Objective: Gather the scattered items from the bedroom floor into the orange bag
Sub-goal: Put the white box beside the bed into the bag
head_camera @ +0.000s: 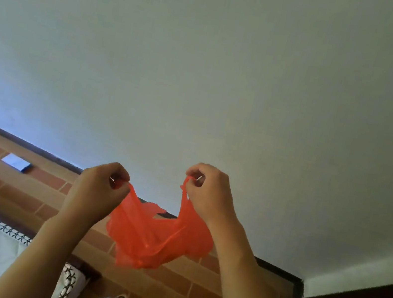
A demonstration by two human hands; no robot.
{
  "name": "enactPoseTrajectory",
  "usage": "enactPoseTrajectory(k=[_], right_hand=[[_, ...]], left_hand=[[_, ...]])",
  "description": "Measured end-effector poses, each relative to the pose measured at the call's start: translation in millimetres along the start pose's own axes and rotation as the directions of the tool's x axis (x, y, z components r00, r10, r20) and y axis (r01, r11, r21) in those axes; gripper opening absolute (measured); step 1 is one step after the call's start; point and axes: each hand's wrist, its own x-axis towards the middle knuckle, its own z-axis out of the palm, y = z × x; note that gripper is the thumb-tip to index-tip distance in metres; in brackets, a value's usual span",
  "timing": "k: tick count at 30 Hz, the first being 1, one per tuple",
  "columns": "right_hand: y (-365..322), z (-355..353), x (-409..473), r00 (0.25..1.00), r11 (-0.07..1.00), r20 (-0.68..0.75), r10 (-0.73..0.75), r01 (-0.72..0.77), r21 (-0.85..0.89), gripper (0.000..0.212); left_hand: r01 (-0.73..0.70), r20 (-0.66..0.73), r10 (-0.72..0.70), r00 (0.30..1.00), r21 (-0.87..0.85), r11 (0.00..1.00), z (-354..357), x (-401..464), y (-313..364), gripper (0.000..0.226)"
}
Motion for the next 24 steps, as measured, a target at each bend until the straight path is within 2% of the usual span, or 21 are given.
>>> enactPoseTrajectory(k=[5, 16, 24], right_hand=[[1, 24, 60, 0.999, 1.0, 0.026, -0.027, 0.027, 0.015, 0.018], [-31, 83, 190, 0.993, 1.0, 0.116, -0.015, 0.017, -0.021, 0.019], [-55, 141, 259, 0.969, 0.997, 0.235, -0.074, 0.078, -0.007, 0.021]], left_hand=[[0.029, -0.033, -0.028, 0.999, 0.021, 0.999, 5, 58, -20, 0.023], [0.084, -0.05, -0.087, 0.995, -0.057, 0.995, -10, 200, -65, 0.02], [0.173, -0.121, -0.183, 0.976, -0.089, 0.981, -26, 256, -106, 0.018]])
